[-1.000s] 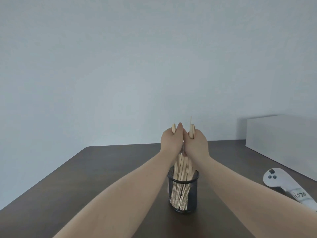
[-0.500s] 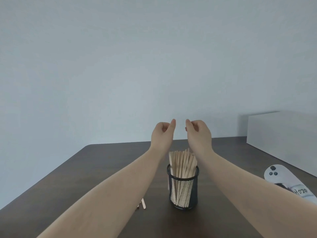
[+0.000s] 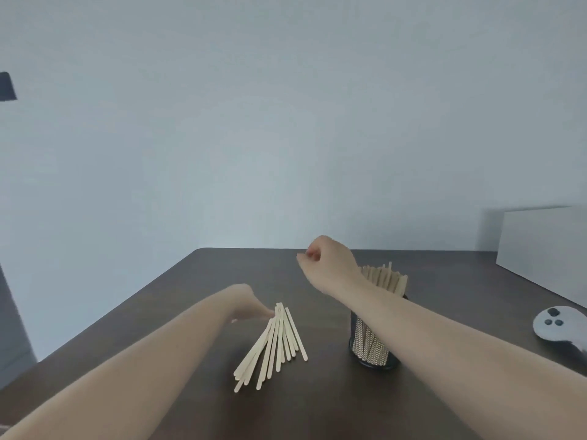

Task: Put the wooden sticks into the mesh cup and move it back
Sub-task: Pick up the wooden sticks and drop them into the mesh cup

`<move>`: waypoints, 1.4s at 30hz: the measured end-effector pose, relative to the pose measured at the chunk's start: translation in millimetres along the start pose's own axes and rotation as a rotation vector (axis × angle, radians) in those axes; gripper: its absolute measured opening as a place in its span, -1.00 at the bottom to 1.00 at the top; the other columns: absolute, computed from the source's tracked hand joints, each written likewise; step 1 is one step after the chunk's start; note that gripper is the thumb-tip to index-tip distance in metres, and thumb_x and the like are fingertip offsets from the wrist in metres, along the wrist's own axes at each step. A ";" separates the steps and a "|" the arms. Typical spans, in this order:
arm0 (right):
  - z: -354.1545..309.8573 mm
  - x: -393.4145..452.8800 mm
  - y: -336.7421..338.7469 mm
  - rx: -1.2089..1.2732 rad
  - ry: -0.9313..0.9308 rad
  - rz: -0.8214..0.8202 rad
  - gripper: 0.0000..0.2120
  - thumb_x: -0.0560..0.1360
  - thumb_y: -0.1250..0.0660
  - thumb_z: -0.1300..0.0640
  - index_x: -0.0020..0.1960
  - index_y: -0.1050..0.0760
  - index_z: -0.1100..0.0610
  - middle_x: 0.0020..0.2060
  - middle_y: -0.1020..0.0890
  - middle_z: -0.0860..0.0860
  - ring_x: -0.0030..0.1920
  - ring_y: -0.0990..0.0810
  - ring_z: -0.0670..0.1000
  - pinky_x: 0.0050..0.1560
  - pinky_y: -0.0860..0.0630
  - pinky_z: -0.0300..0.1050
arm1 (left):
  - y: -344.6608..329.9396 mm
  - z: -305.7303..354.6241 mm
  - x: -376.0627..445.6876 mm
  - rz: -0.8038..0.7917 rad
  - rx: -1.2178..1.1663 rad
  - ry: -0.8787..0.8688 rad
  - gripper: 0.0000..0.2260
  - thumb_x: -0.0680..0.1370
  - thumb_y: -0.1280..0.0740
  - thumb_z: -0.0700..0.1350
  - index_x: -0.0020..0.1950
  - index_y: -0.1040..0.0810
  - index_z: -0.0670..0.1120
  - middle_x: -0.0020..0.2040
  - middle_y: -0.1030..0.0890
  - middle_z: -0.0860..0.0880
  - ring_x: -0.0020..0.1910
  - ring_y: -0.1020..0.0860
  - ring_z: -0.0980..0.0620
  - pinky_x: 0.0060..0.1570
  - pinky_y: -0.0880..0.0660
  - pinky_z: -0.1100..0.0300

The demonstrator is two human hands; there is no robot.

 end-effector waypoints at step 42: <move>17.3 -10.2 -144.0 -0.799 -0.251 -0.846 -0.48 0.52 -0.13 0.19 0.49 -0.23 0.07 0.12 -0.52 0.08 0.14 -0.53 0.18 0.04 -0.47 -0.05 | -40.6 -17.3 38.1 0.008 0.339 -0.040 -0.58 0.52 -0.23 -0.17 0.40 -0.41 -0.10 0.28 -0.53 -0.08 0.21 -0.53 -0.13 0.16 -0.50 0.08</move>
Point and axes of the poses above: each hand's wrist, its own x-axis towards the middle knuckle, its own y-axis out of the back of the hand, z = x × y, the point moved 7 cm from there along x, towards the middle knuckle
